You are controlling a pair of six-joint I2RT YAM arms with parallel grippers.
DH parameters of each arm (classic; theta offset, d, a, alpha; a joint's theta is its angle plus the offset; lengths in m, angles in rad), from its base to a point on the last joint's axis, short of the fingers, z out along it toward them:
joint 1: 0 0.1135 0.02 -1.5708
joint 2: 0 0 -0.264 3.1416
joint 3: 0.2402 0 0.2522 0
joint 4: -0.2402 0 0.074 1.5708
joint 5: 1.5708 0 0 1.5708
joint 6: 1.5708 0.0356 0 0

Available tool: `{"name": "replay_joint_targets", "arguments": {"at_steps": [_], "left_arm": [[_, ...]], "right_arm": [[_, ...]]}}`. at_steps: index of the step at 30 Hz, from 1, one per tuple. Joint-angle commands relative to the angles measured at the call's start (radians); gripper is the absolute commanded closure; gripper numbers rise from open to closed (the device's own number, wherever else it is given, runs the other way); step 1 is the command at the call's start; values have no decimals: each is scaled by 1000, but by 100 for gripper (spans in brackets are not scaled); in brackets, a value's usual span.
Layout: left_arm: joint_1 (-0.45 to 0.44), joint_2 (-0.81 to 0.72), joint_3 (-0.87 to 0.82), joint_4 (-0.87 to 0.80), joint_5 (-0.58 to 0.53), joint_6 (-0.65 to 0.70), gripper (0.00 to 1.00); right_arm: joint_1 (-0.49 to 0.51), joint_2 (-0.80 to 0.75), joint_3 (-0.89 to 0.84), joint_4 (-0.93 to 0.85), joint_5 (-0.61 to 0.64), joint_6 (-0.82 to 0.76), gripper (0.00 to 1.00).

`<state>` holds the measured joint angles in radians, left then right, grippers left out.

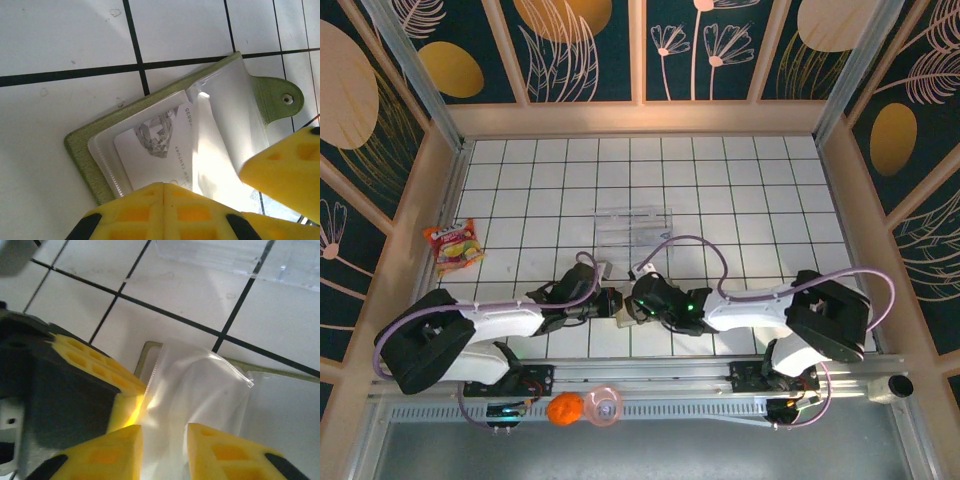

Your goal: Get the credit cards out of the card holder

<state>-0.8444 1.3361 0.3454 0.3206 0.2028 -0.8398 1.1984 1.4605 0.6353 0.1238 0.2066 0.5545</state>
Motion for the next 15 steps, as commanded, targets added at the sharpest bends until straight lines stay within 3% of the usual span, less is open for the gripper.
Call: {"name": "replay_joint_targets", "arguments": {"at_steps": [1, 10, 15], "left_arm": [[-25, 8, 45, 51, 26, 1, 90], [-134, 203, 221, 113, 84, -4, 89], [-147, 282, 304, 119, 100, 13, 78]], "right_arm": [[-12, -122, -35, -24, 65, 33, 61], [-88, -430, -168, -207, 128, 170, 60], [-122, -539, -235, -260, 110, 218, 60]]}}
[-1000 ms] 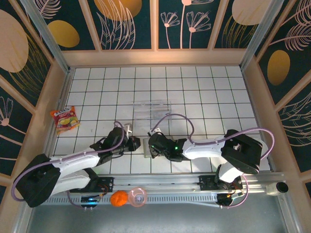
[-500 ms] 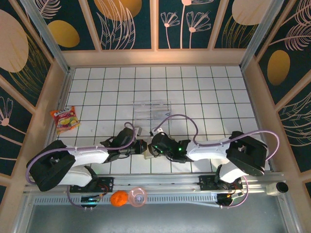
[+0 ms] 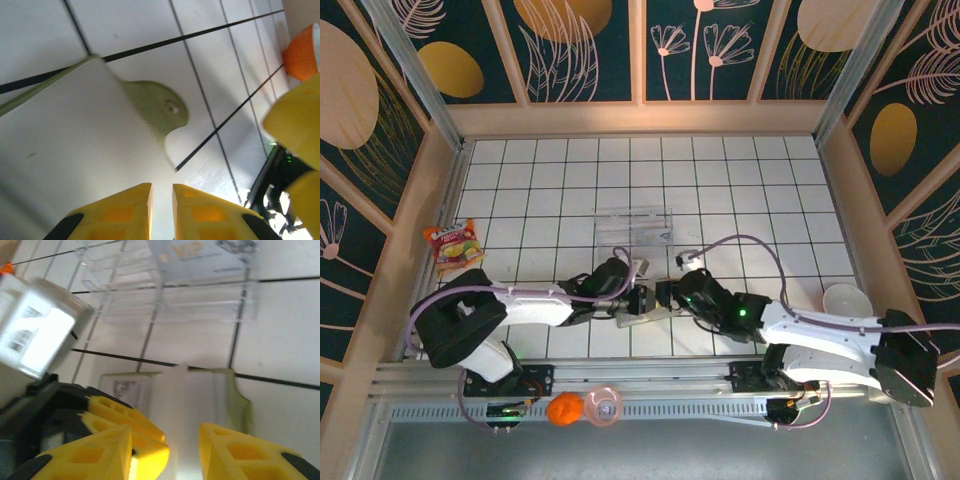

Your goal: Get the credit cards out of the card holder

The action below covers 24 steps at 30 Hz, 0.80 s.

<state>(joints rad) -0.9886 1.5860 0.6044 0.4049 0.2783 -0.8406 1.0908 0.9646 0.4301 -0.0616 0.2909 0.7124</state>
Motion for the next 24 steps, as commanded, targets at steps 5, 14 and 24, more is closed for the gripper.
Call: {"name": "replay_joint_targets", "arguments": {"at_steps": [5, 14, 24], "left_arm": [[-4, 122, 50, 93, 50, -4, 78], [6, -180, -61, 156, -139, -2, 70], [56, -337, -146, -203, -273, 41, 74]], "right_arm": [[-40, -72, -43, -83, -9, 52, 62], [-68, -16, -3, 17, -162, -70, 75], [-96, 289, 89, 142, -307, -147, 80]]}}
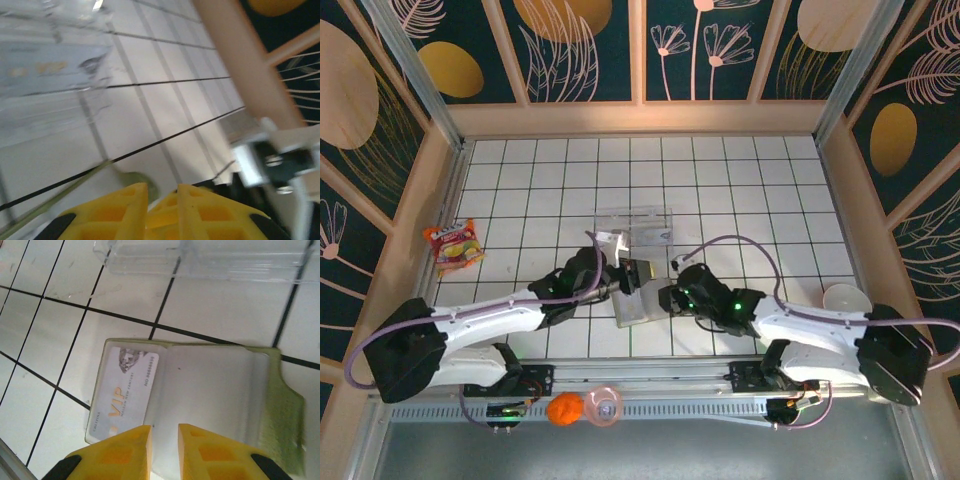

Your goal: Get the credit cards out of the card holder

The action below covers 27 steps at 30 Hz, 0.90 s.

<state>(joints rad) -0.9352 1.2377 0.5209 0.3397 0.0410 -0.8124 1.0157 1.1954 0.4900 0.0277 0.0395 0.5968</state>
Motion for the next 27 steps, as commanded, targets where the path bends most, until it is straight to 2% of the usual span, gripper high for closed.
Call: {"name": "replay_joint_targets", "arguments": {"at_steps": [1, 6, 9, 13, 16, 19, 22, 27], "left_arm": [[3, 19, -76, -142, -30, 12, 74], [3, 80, -131, -116, -16, 8, 69], [7, 114, -144, -89, -42, 6, 69], [18, 122, -157, -5, -22, 5, 71], [17, 96, -159, 30, -5, 23, 65], [19, 49, -151, -20, -51, 43, 61], [16, 24, -163, -30, -61, 31, 67], [16, 47, -188, 4, -38, -1, 78]], "right_arm": [[-26, 79, 25, 57, -56, -26, 81], [-41, 170, -25, 70, -37, 46, 83], [-32, 170, -77, 64, -1, 126, 84], [17, 146, -111, 45, 59, 216, 84], [45, 130, -92, 18, 106, 221, 82], [58, 96, -44, -26, 147, 174, 79], [60, 44, -2, -40, 143, 110, 73], [21, 59, 76, -5, -32, -6, 70]]}}
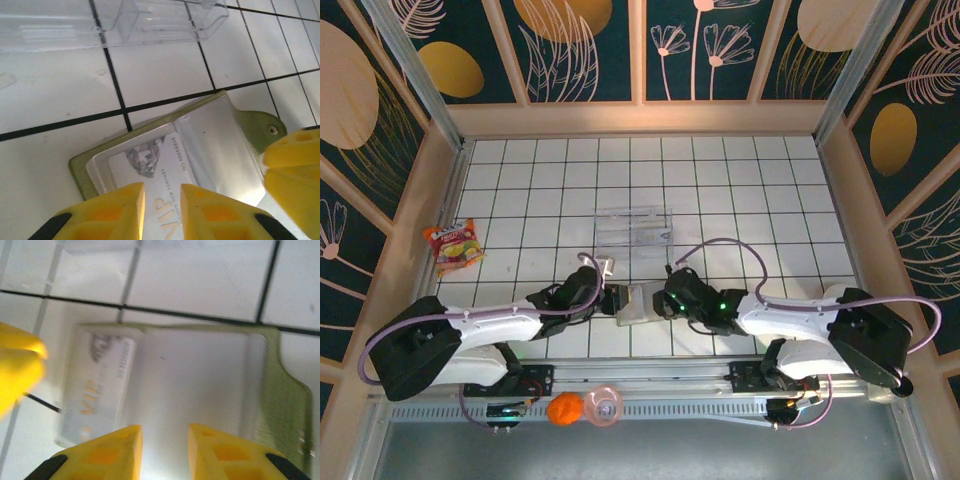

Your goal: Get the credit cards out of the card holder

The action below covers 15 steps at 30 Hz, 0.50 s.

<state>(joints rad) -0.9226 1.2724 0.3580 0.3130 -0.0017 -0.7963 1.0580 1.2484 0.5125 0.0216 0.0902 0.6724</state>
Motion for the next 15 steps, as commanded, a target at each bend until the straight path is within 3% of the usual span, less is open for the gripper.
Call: {"name": "replay_joint_targets", "arguments": {"at_steps": [1, 4, 15], "left_arm": [[4, 22, -29, 44, 14, -23, 79], [2, 63, -36, 67, 31, -35, 84], [1, 124, -25, 46, 28, -40, 95]], "right_arm": [[-34, 17, 56, 16, -123, -80, 70], [-69, 61, 63, 65, -222, -75, 71], [-181, 200, 30, 197, -371, 16, 77]]}}
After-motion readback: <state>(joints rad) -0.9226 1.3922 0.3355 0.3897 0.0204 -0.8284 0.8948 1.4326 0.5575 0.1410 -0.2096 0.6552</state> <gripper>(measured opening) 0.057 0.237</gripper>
